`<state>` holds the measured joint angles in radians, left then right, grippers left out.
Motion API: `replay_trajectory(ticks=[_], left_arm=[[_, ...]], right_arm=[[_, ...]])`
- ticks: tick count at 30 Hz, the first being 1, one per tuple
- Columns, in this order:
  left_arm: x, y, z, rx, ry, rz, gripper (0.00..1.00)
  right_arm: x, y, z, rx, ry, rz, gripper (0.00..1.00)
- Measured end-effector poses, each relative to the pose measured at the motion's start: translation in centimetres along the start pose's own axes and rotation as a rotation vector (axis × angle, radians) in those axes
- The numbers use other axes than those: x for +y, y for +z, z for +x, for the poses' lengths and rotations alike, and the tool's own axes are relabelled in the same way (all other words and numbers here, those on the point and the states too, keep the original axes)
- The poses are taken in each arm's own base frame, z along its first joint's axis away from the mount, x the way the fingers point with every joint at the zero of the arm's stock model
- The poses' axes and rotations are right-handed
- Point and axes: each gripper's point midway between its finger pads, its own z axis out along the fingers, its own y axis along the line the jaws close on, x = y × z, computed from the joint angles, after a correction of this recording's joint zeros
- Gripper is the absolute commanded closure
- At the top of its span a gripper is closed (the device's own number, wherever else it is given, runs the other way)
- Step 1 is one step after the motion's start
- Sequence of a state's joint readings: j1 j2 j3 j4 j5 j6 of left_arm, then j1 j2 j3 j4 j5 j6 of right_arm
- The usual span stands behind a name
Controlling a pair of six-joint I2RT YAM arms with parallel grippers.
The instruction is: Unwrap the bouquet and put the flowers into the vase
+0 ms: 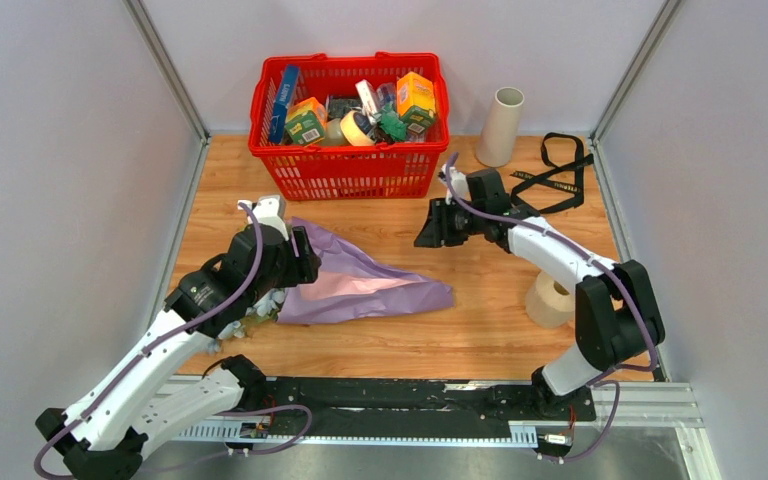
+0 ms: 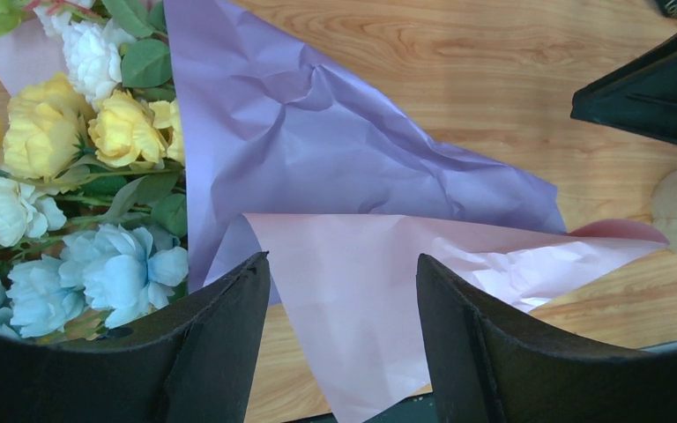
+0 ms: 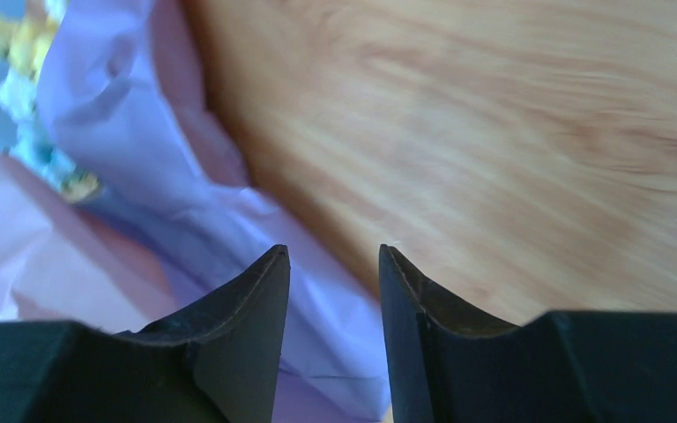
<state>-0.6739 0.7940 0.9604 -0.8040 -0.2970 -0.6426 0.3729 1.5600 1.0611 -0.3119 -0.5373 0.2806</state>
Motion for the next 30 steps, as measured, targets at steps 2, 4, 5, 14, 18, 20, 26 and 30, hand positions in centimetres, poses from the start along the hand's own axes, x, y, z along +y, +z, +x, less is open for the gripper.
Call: replay_trajectory(ticks=[2, 4, 5, 14, 18, 20, 26, 30], left_arm=[[0.1, 0.3, 0.2, 0.013, -0.004, -0.012, 0.30], [0.3, 0.6, 0.7, 0.038, -0.004, -0.031, 0.30], [0.4, 0.7, 0.9, 0.046, -0.007, -0.039, 0.30], [0.7, 0.0, 1.2, 0.035, -0.050, -0.036, 0.32], [1.3, -0.1, 2.0, 0.032, -0.064, -0.034, 0.32], [1.5, 0.0, 2.5, 0.039, -0.066, -0.040, 0.32], [1.8, 0.8, 3.4, 0.072, -0.061, -0.064, 0.32], [2.1, 1.8, 4.3, 0.109, -0.051, -0.092, 0.32]], right_arm=[[2.2, 0.6, 0.8, 0.023, -0.045, -0.053, 0.56], [4.0, 0.9, 1.7, 0.037, -0.086, -0.093, 0.56], [4.8, 1.0, 2.4, 0.048, -0.105, -0.112, 0.56], [10.0, 0.6, 9.4, 0.167, -0.215, -0.227, 0.54], [10.7, -0.1, 13.4, 0.218, -0.255, -0.239, 0.53], [10.3, -0.5, 15.1, 0.236, -0.262, -0.227, 0.53], [6.2, -0.8, 18.4, 0.250, -0.193, -0.076, 0.51], [5.1, -1.1, 18.6, 0.206, -0.155, -0.007, 0.52]])
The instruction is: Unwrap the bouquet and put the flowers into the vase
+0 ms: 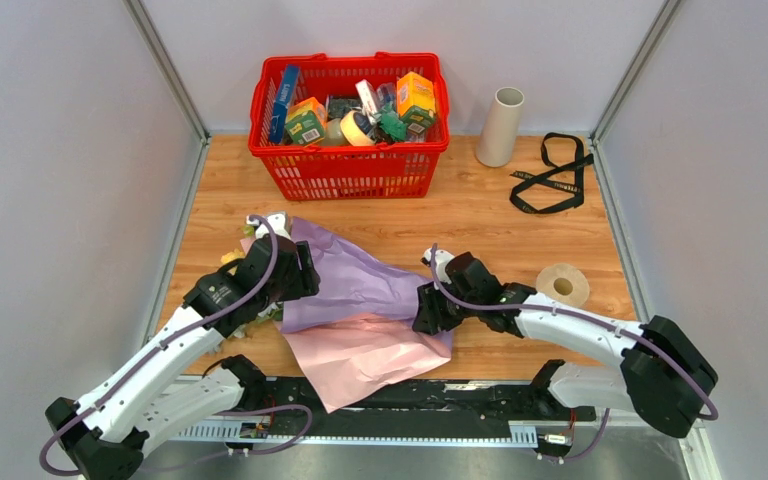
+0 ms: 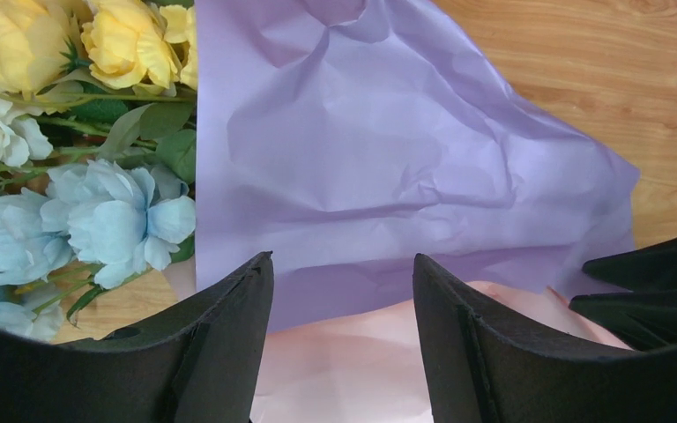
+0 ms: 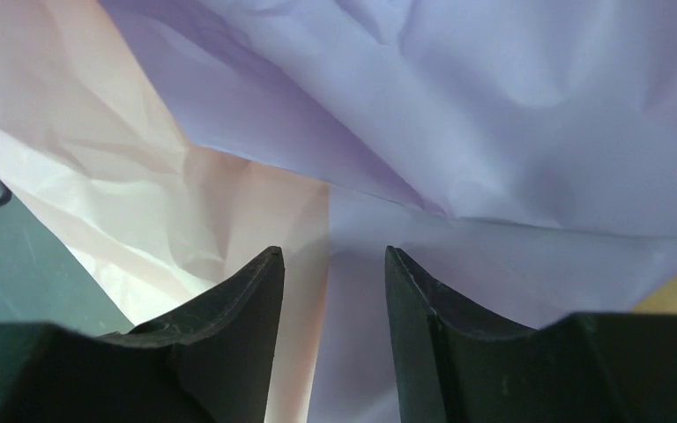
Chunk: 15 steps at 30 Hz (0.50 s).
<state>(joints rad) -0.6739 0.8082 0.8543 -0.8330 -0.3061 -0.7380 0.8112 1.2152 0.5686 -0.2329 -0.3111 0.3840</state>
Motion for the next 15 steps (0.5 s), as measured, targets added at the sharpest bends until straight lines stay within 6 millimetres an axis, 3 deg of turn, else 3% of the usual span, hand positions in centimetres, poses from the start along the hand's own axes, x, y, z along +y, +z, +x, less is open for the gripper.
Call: replay_trajectory(ticks=[9, 15], left_arm=[[1.7, 1.4, 1.5, 0.019, -0.027, -0.083, 0.32], [3.6, 2.5, 0.5, -0.002, -0.111, -0.175, 0.35]], right_arm=[[-1.3, -0.9, -1.9, -0.149, 0.010, 0.112, 0.39], [0.0, -2.1, -7.5, -0.321, -0.064, 0.119, 0.32]])
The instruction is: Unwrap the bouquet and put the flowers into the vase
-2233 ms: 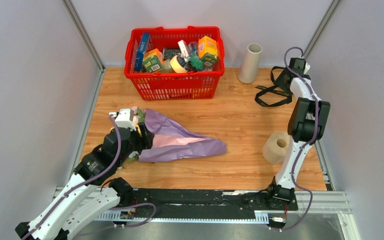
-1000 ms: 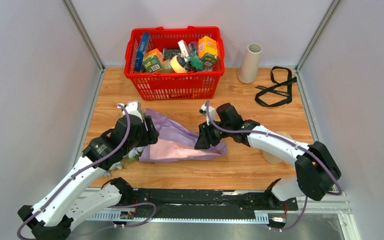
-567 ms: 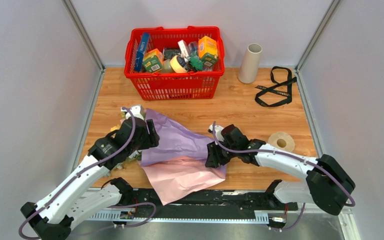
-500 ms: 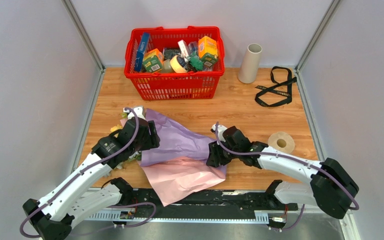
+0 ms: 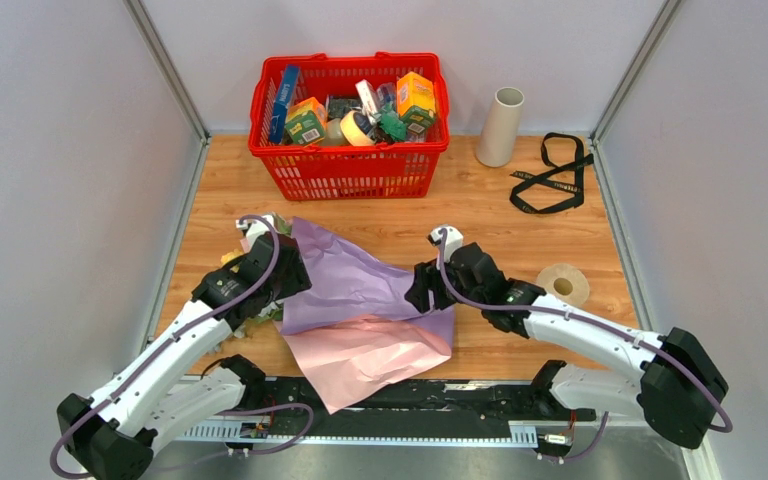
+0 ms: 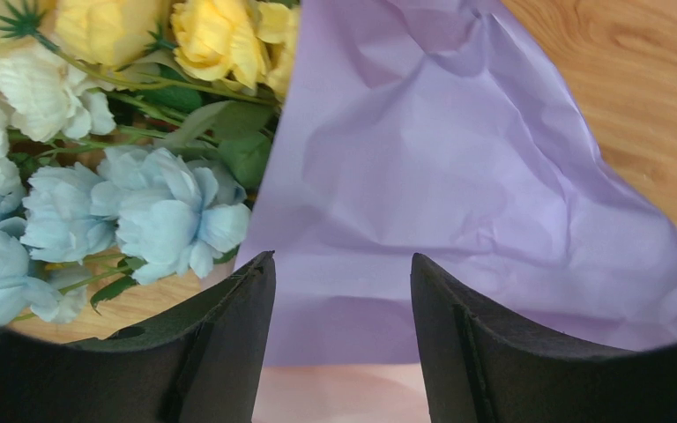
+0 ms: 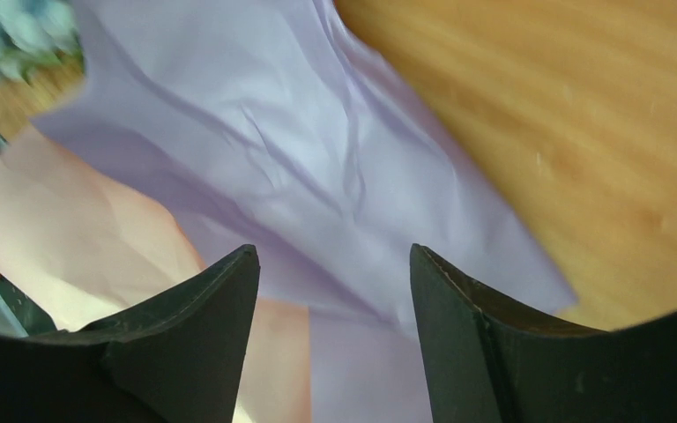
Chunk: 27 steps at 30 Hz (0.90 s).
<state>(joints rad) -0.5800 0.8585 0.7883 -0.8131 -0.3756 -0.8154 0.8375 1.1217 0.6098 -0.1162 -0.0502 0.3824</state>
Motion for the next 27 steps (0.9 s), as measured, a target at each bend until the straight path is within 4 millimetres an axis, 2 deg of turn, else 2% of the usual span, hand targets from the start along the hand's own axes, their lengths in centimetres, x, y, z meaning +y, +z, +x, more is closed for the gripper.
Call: replay_trajectory(ticks=[2, 4, 8, 12, 16, 18, 20, 27], left_arm=[[0.4, 0.6, -0.3, -0.008, -0.027, -0.016, 0.35], [0.7, 1.0, -0.3, -0.013, -0.038, -0.023, 0.36], [0.3, 1.8, -0.1, 0.004, -0.062, 0.020, 0.37], [0.5, 2.5, -0.7, -0.001, -0.083, 0.026, 0.37], [0.5, 3.5, -0.8, 0.010, -0.068, 0.014, 0.39], [0.5, 4.1, -0.4, 0.035, -0.055, 0.005, 0.41], [0.6, 4.8, 0.1, 0.060, -0.039, -0.012, 0.41], [1.1, 6.2, 0.7, 0.089, -0.018, -0.060, 0.44]], right_arm=[[0.9, 0.6, -2.4, -0.076, -0.046, -0.037, 0.32], [1.5, 1.4, -3.8, -0.117, -0.090, -0.062, 0.31], [2.0, 3.9, -5.4, -0.135, -0.177, -0.078, 0.30], [2.3, 7.4, -5.9, -0.103, -0.236, -0.094, 0.30], [2.0, 10.5, -4.9, -0.049, -0.272, -0.099, 0.32], [1.6, 11.5, -4.2, -0.023, -0.283, -0.092, 0.37], [1.1, 12.4, -3.5, 0.001, -0.287, -0.081, 0.46], [-0.1, 14.3, -3.6, -0.006, -0.305, -0.025, 0.86]])
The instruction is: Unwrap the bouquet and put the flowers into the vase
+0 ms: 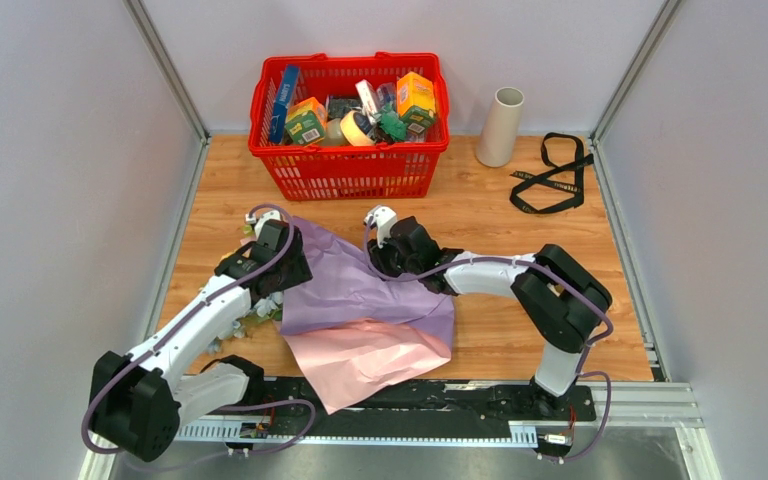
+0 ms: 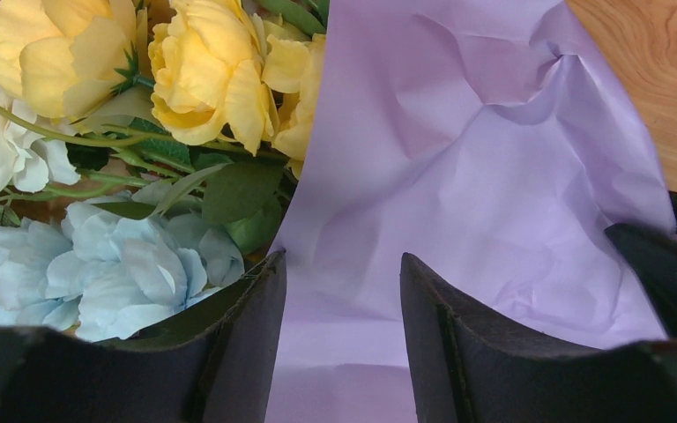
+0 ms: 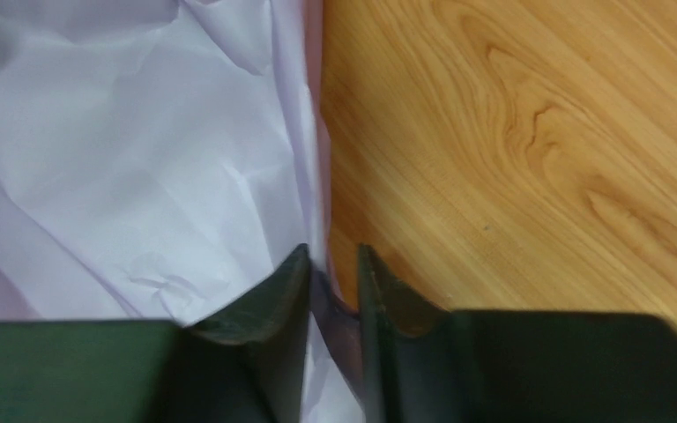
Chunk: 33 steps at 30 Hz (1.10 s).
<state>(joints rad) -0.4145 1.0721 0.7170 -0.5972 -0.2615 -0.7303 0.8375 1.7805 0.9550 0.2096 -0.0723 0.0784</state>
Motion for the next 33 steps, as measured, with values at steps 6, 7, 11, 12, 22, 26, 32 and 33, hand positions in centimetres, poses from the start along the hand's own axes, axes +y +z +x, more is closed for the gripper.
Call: replay_trajectory(ticks=[6, 7, 11, 12, 22, 26, 32, 33], left_arm=[[0.0, 1.2, -0.3, -0.010, 0.002, -0.027, 0.52], [0.1, 1.4, -0.4, -0.012, 0.002, -0.035, 0.53], [0.5, 1.8, -0.7, -0.029, 0.004, -0.064, 0.53], [0.6, 1.8, -0.9, -0.033, 0.005, -0.074, 0.52], [0.3, 0.2, -4.6, -0.135, -0.012, -0.111, 0.51], [0.7, -1.2, -5.1, -0.163, -0.019, -0.109, 0.49], [0.7, -3.4, -4.9, -0.169, -0.015, -0.054, 0.48], [0.7, -3.7, -4.9, -0.168, -0.014, -0.041, 0.48]], right_arm=[[-1.1, 1.1, -1.1, -0.047, -0.023, 0.057, 1.00], [-1.4, 1.2, -1.3, -0.056, -0.023, 0.072, 1.00], [-2.5, 1.6, -2.7, -0.110, -0.024, 0.138, 1.00], [-2.8, 1.7, -3.1, -0.125, -0.023, 0.154, 1.00], [-5.2, 3.7, -4.6, -0.185, 0.040, 0.298, 1.00], [-5.8, 4.4, -5.0, -0.175, 0.080, 0.343, 0.79], [-4.7, 1.8, -5.7, -0.169, 0.070, 0.289, 0.44], [-4.2, 0.9, -6.3, -0.181, 0.058, 0.267, 0.42]])
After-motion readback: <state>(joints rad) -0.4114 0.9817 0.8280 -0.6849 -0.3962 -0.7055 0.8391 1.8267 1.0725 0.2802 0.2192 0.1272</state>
